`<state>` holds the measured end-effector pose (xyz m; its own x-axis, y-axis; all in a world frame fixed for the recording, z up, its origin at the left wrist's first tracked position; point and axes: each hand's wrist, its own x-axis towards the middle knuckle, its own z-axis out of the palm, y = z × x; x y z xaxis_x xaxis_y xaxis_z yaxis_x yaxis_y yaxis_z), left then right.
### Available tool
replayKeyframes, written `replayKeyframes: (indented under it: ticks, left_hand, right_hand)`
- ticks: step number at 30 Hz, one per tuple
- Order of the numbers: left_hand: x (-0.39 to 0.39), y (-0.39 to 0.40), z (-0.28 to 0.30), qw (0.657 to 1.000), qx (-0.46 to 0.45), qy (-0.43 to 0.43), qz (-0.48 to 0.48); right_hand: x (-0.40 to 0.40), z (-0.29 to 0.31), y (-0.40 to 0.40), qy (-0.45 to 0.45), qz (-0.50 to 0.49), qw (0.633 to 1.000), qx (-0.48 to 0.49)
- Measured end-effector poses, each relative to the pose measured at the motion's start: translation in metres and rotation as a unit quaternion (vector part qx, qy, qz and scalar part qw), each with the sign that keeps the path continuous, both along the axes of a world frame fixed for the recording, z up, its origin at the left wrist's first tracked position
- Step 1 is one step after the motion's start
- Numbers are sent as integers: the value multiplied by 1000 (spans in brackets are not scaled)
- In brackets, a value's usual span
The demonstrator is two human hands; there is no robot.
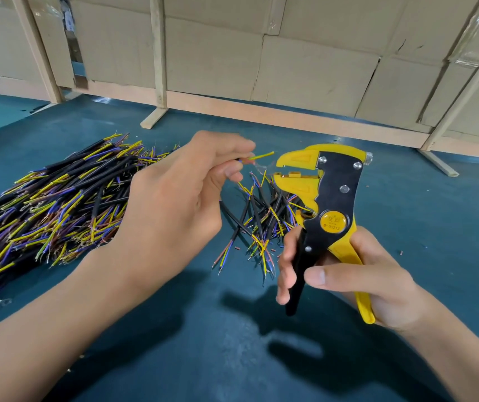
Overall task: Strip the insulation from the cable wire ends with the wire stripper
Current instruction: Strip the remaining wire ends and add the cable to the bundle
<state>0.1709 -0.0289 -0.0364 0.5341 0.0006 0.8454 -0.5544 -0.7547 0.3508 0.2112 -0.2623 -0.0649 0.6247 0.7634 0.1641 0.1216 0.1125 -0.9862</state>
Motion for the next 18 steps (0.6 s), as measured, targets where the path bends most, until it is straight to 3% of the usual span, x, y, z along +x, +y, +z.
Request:
replayKeyframes:
  ticks: [9, 18]
  left_hand:
    - [-5, -4, 7, 998, 39, -4, -55]
    - [-6, -8, 2, 999, 31, -34, 15]
  right_hand:
    - [0, -4, 0, 5, -3, 1000, -1]
    - [-5, -5, 4, 7, -7, 1000, 23]
